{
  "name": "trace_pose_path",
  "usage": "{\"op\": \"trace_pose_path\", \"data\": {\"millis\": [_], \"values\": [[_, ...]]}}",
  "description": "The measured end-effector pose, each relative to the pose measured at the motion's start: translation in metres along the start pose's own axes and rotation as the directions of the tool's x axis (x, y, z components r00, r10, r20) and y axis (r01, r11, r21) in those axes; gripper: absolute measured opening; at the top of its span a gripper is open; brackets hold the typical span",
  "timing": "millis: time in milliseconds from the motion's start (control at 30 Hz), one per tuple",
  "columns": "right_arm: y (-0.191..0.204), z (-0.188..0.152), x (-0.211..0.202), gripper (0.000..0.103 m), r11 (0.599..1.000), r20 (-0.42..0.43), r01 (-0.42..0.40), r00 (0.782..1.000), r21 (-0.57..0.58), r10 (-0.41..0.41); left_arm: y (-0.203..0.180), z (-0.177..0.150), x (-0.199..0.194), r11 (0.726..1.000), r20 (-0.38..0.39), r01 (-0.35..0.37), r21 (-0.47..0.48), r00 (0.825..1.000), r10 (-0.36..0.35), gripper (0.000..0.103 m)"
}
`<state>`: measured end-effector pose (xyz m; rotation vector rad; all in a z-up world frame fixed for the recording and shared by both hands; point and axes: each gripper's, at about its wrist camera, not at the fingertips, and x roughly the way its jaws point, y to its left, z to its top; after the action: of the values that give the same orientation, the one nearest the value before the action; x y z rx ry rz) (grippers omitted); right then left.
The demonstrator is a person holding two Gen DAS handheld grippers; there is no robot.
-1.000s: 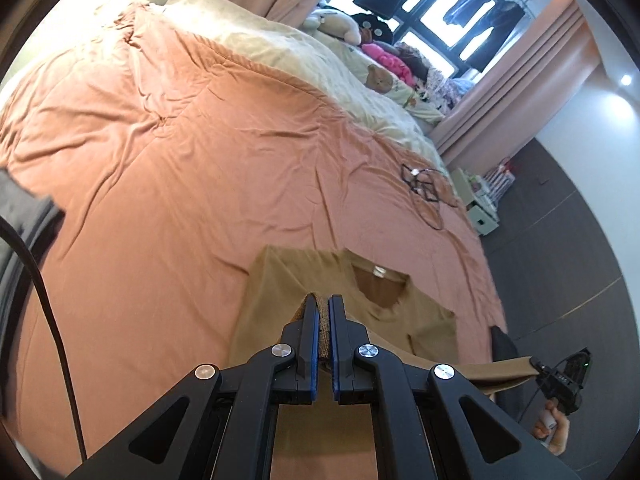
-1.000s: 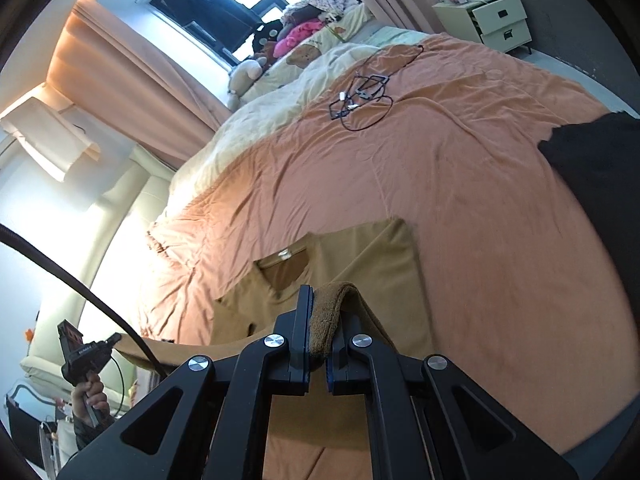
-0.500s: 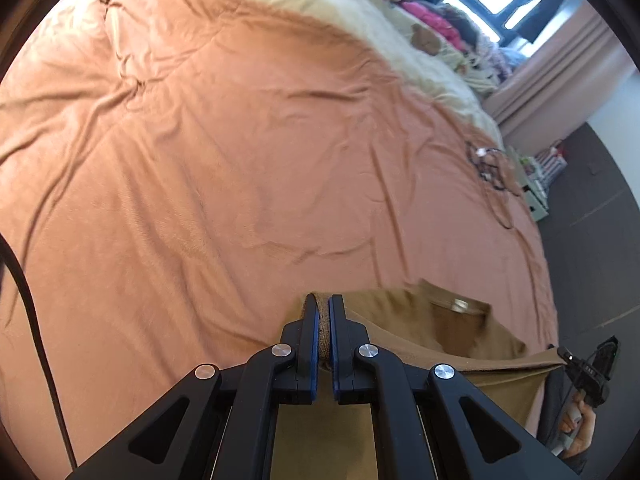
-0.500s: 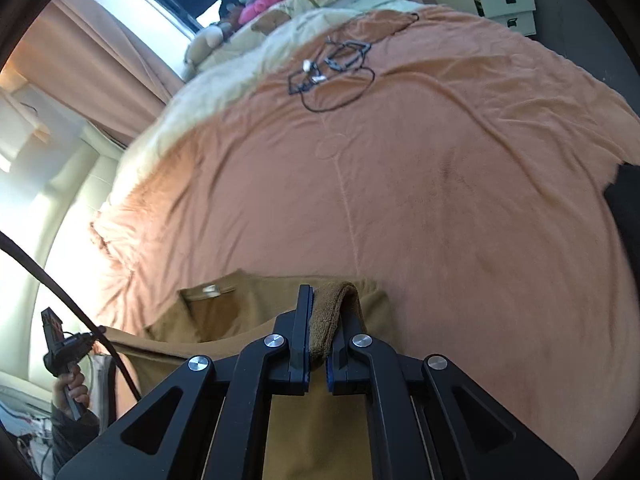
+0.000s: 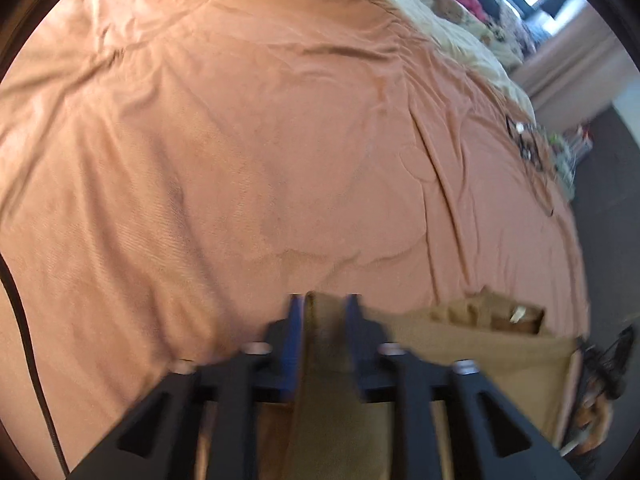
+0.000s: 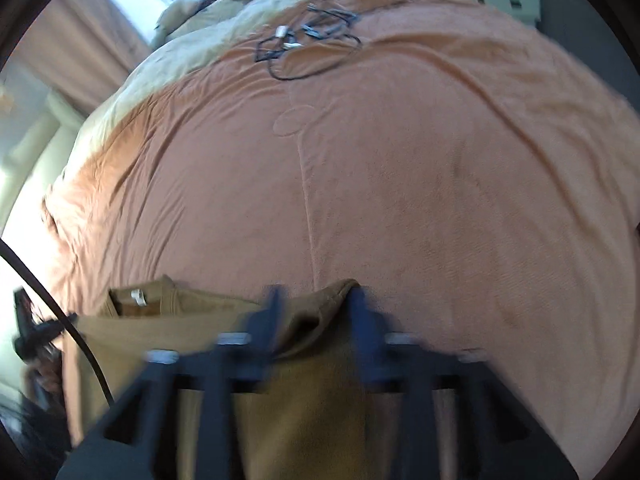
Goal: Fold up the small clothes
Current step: 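Lift the hem with both tools and fold it over toward the collar, then open both tools to release the hem onto the collar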
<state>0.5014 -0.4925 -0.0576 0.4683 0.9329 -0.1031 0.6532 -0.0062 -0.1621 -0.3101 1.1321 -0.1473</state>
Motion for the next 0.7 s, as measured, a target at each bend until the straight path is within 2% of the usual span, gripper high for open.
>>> {"op": "trace_pose_path", "data": {"millis": [67,133,200,267,367,533,600,700], "values": [[0.007,-0.005,-0.011,0.069,0.999,0.022,0.004,1.000,-0.037,-0.003,-0.001,-0.004,-0.008,0.999,0.026,-0.026,0.041,0.999,0.025,0.062],[0.010,-0.010,-0.018,0.069,0.998,0.007,0.020,1.000,-0.055,-0.019,-0.002,-0.009,-0.015,0.996,0.032,-0.042,0.080,0.999,0.039,0.066],[0.009,-0.013,-0.019,0.069,0.995,-0.001,0.046,0.999,-0.092,-0.047,-0.004,-0.015,-0.017,0.990,0.006,-0.041,0.134,0.999,0.041,0.070],[0.015,-0.019,-0.019,0.069,0.983,-0.028,0.085,0.995,-0.160,-0.091,-0.009,-0.021,-0.013,0.978,-0.016,-0.067,0.198,0.997,0.072,0.076],[0.024,-0.027,-0.011,0.070,0.959,-0.053,0.122,0.989,-0.256,-0.140,-0.016,-0.030,0.001,0.951,-0.048,-0.129,0.281,0.988,0.149,0.077],[0.037,-0.024,0.023,0.070,0.929,-0.117,0.185,0.966,-0.320,-0.233,-0.025,-0.033,0.036,0.919,-0.092,-0.184,0.349,0.969,0.229,0.077],[0.042,-0.020,0.037,0.071,0.917,-0.125,0.209,0.956,-0.339,-0.264,-0.029,-0.029,0.045,0.904,-0.077,-0.220,0.367,0.961,0.265,0.081],[0.048,-0.005,0.049,0.072,0.914,-0.101,0.230,0.955,-0.335,-0.278,-0.034,-0.016,0.048,0.887,-0.012,-0.281,0.366,0.952,0.307,0.084]]}}
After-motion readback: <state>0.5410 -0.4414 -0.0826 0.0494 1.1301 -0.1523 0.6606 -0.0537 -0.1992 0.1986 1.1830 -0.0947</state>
